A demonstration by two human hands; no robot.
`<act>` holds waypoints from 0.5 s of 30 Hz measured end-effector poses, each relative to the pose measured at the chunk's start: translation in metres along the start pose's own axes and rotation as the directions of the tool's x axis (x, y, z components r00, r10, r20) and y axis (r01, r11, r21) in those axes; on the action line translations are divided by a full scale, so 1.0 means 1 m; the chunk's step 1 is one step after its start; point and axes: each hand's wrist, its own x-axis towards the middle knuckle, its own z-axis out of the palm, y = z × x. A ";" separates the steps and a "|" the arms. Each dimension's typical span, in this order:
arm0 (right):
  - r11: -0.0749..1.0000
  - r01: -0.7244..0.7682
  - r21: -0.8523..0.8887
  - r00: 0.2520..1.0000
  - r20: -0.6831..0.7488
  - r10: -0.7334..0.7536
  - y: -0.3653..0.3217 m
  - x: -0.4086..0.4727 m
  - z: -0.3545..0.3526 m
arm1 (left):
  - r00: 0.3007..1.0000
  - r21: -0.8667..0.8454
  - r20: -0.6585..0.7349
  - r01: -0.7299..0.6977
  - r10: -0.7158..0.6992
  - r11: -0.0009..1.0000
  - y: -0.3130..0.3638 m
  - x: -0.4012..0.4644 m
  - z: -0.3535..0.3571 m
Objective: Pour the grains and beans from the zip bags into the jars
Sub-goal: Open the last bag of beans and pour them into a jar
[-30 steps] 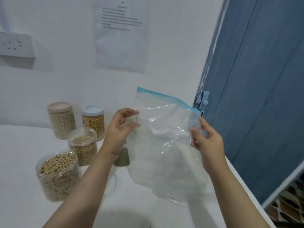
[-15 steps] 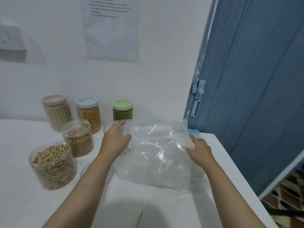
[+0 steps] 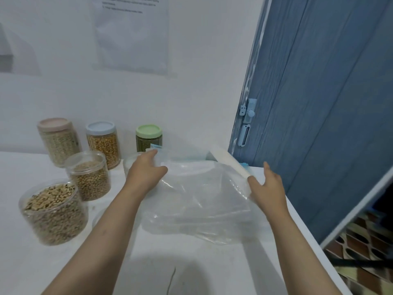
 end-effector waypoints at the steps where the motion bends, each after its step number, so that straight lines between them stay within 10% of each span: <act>1: 1.000 0.023 0.014 0.999 -0.034 -0.022 -0.002 -0.001 -0.003 | 1.000 0.011 -0.016 0.006 -0.006 1.000 -0.003 0.003 0.000; 15: 0.949 0.263 0.175 0.962 -0.128 -0.242 -0.023 -0.012 -0.007 | 0.985 -0.314 0.162 -0.012 0.066 0.949 -0.013 0.016 0.071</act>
